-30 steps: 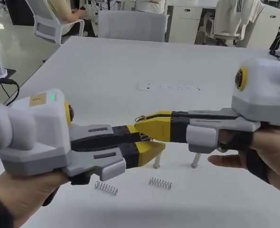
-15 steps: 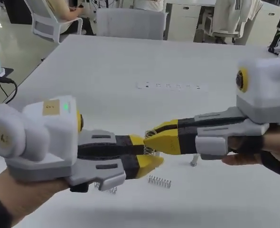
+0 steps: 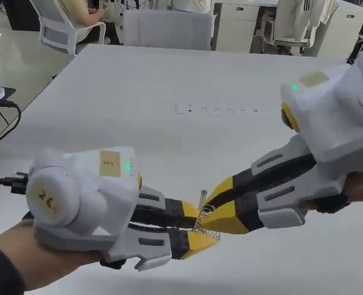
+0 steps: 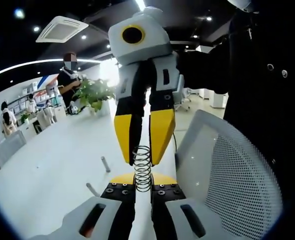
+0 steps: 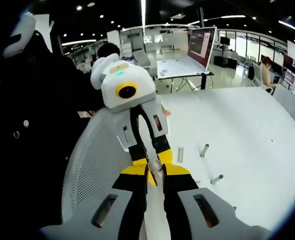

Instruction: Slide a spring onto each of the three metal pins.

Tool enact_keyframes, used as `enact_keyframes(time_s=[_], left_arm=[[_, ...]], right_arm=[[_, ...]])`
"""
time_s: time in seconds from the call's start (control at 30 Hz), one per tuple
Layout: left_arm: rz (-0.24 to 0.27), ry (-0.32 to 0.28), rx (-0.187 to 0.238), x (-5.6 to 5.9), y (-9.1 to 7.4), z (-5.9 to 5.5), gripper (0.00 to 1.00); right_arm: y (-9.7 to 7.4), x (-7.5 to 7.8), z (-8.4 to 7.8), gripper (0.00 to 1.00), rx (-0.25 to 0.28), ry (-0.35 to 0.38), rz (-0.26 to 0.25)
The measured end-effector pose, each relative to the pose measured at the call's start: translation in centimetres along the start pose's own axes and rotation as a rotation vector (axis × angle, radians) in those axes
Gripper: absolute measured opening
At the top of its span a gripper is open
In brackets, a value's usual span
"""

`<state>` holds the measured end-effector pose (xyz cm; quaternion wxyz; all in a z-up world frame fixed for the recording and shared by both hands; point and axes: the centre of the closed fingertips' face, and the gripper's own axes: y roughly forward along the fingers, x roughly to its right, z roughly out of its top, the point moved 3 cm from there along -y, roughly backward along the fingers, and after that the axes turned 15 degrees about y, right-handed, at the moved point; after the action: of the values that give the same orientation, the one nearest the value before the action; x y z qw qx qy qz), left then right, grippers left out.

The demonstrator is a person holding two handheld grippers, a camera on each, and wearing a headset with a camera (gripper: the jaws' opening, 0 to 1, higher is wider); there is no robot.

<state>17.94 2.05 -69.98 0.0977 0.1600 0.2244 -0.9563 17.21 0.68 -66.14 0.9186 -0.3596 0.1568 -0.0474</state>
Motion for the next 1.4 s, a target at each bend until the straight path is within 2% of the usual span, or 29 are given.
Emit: enact_keyframes(time_s=[0.13, 0.23, 0.3, 0.53, 0.87, 0.93, 1.03, 1.1, 1.13, 1.17, 1.27, 1.4], left_arm=[[-0.017, 0.014, -0.036, 0.3, 0.2, -0.3, 0.02], [-0.024, 0.013, -0.051, 0.4, 0.3, -0.5, 0.02], [-0.022, 0.000, -0.039, 0.4, 0.3, -0.3, 0.02], [-0.027, -0.003, -0.043, 0.5, 0.4, -0.3, 0.02], [-0.024, -0.014, -0.046, 0.5, 0.5, -0.3, 0.02], [-0.015, 0.010, -0.045, 0.4, 0.6, -0.4, 0.03], [-0.020, 0.015, -0.032, 0.5, 0.7, -0.4, 0.04], [-0.013, 0.015, -0.023, 0.4, 0.7, -0.5, 0.11], [-0.008, -0.004, -0.015, 0.3, 0.7, -0.6, 0.18], [-0.007, -0.020, -0.009, 0.2, 0.7, -0.7, 0.20], [-0.004, -0.029, -0.008, 0.0, 0.4, -1.0, 0.16], [0.011, -0.059, -0.007, -0.3, -0.1, -1.7, 0.25]], right_arm=[[0.3, 0.2, -0.4, 0.09, -0.091, -0.075, -0.038], [0.5, 0.2, -0.5, 0.09, -0.131, -0.104, -0.052], [0.8, 0.2, -0.5, 0.09, -0.143, -0.110, -0.049], [1.2, 0.4, -0.9, 0.09, -0.217, -0.136, -0.050], [1.2, 0.8, -1.0, 0.08, -0.271, -0.131, -0.046], [1.3, 0.8, -1.1, 0.08, -0.277, -0.136, -0.050], [1.2, 0.9, -1.1, 0.08, -0.288, -0.137, -0.050], [1.1, 1.0, -0.9, 0.08, -0.285, -0.139, -0.053], [1.0, 1.1, -0.9, 0.08, -0.284, -0.136, -0.053], [0.9, 1.1, -0.8, 0.08, -0.284, -0.135, -0.055], [0.7, 1.5, -0.8, 0.08, -0.280, -0.129, -0.066], [0.3, 2.1, -1.0, 0.08, -0.280, -0.116, -0.082]])
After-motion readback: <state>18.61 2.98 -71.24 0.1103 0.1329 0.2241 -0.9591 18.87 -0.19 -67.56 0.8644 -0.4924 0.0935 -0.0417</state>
